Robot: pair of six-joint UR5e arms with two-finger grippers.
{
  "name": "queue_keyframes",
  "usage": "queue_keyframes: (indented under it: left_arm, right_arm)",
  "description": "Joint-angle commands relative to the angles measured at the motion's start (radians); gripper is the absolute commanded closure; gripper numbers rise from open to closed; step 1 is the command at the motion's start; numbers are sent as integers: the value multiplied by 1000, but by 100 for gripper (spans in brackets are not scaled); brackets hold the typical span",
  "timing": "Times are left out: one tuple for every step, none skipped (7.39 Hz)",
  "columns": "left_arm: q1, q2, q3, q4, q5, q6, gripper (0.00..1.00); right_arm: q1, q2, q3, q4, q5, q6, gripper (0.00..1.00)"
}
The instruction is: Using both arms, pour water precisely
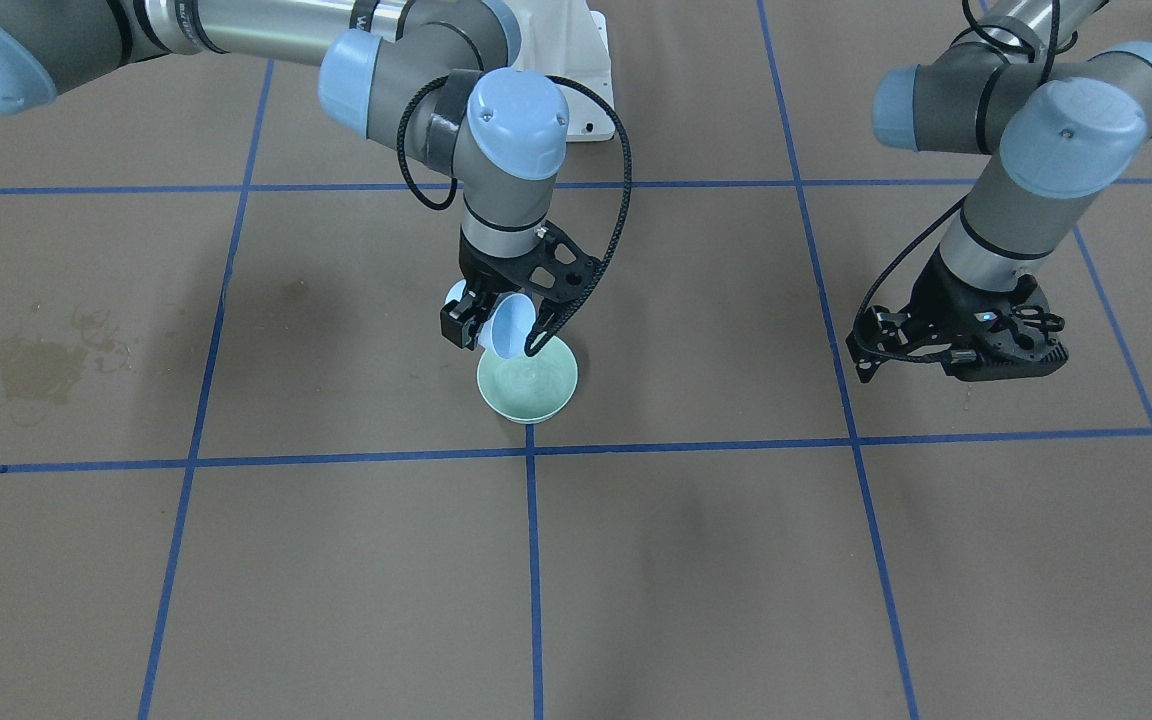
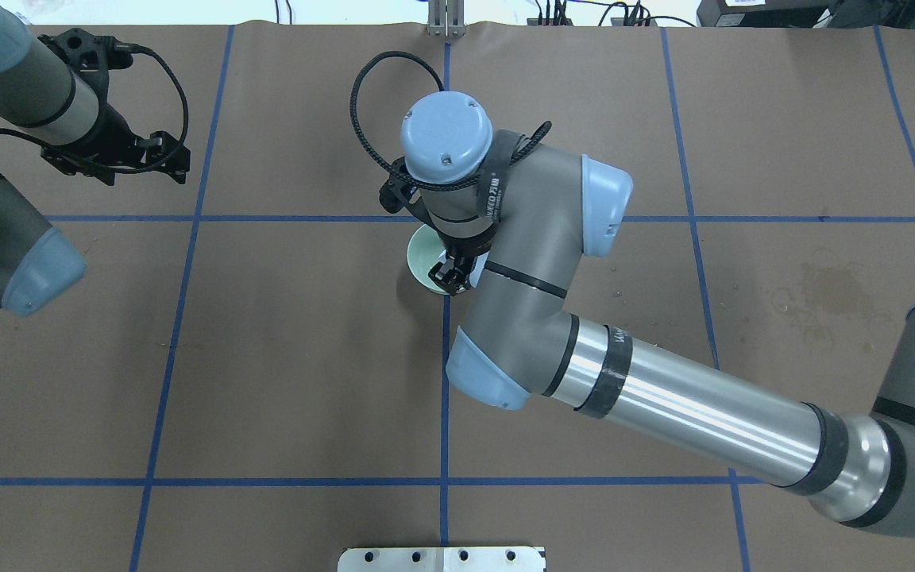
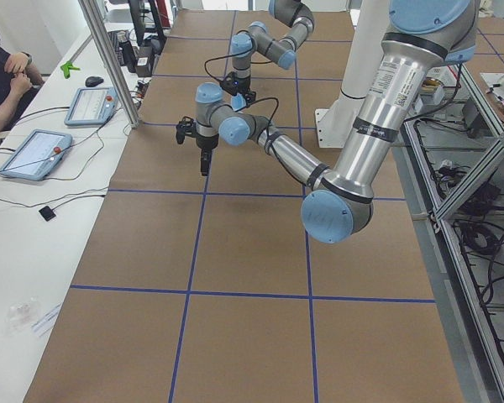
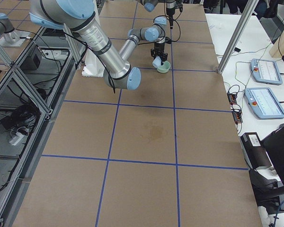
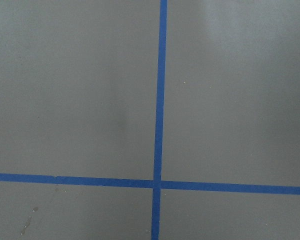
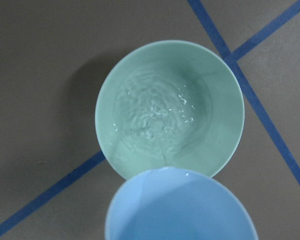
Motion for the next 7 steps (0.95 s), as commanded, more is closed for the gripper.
queue_keyframes:
  left_arm:
    - [2, -1, 0, 0, 0, -3, 0]
    - [3, -2, 0, 0, 0, -9, 0]
    - [3, -2, 0, 0, 0, -9, 0]
    - [5, -1, 0, 0, 0, -9, 0]
    - [5, -4, 0, 0, 0, -12, 0]
    - [5, -4, 0, 1, 0, -14, 0]
    - [5, 1, 0, 0, 0, -12, 0]
  right_arm:
    - [26, -145, 120, 221, -4, 91, 100]
    - [38, -200, 157, 356, -21, 190, 100]
    - [60, -247, 205, 468, -35, 282, 100]
    - [69, -271, 278, 507, -131, 353, 100]
    - [69, -326, 356, 509, -264, 427, 100]
    - [72, -347, 378, 509, -329, 526, 100]
    - [74, -429, 432, 507, -457, 559, 100]
